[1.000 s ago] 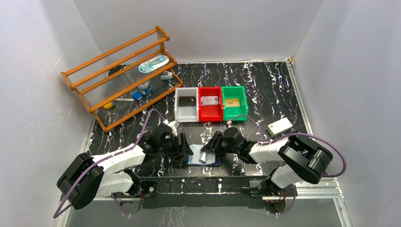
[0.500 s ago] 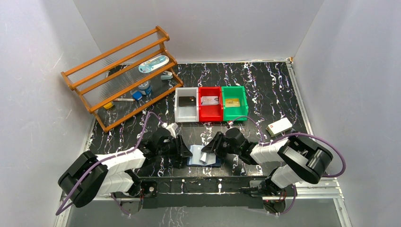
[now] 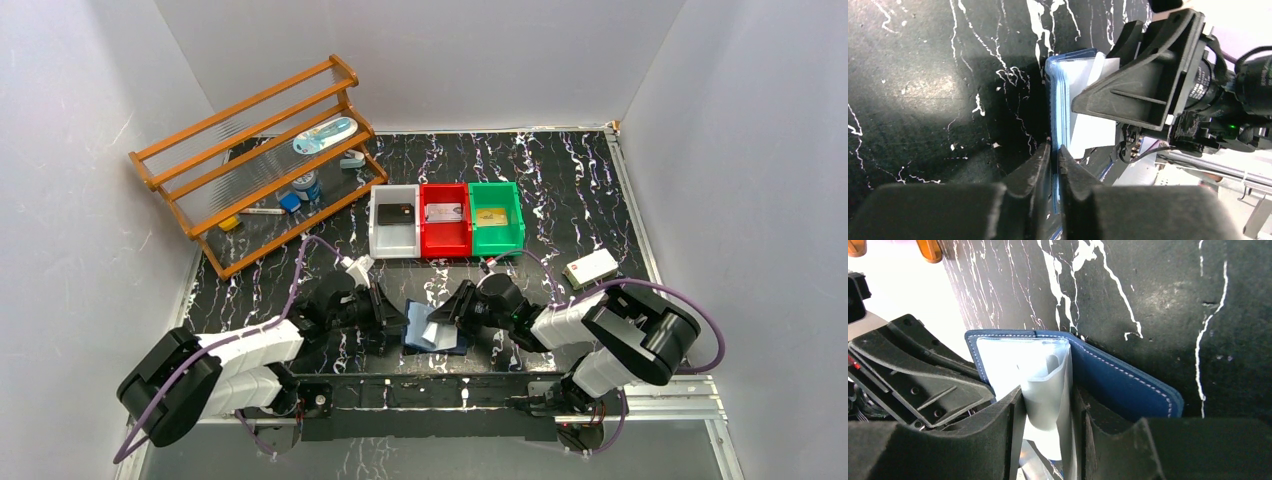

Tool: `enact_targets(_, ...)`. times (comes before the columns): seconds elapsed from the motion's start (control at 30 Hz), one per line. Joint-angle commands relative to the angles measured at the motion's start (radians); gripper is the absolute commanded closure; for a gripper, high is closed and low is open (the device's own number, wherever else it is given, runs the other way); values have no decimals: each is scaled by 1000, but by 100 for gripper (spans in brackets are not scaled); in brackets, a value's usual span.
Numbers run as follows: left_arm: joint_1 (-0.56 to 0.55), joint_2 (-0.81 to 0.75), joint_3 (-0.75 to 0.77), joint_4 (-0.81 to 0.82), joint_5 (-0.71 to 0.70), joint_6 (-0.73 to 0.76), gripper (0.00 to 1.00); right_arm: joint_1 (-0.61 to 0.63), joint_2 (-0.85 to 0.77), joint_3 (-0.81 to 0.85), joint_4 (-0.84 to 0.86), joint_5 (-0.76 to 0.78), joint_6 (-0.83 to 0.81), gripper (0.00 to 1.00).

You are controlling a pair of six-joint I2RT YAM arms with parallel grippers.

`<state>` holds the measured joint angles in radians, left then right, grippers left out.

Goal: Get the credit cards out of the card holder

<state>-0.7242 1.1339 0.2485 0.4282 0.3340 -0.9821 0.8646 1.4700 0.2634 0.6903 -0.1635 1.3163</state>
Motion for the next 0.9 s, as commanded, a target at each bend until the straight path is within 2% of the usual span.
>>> enact_targets(0.0, -6, -57, -5, 17, 8, 10, 97, -2, 35, -39, -117, -14, -23, 53)
enact_targets(0.03, -7, -65, -3, 9, 5, 15, 100, -7, 34, -35, -117, -23, -30, 52)
enact_targets(0.2, -5, -86, 35, -65, 5, 60, 100, -17, -17, 20, -156, -57, -93, 46)
enact_targets(0.33, -6, -135, 110, -233, -50, 126, 100, -18, -104, 124, -309, -39, -177, 35)
enact_targets(0.47, -7, -182, 179, -384, -133, 172, 100, -20, -189, 213, -511, 46, -250, 27)
enact_targets(0.63, -15, -155, 254, -494, -160, 221, 100, -22, -273, 276, -687, 148, -273, 25)
enact_targets(0.87, -99, -62, 394, -671, -341, 261, 100, -23, -399, 288, -747, 218, -250, 24)
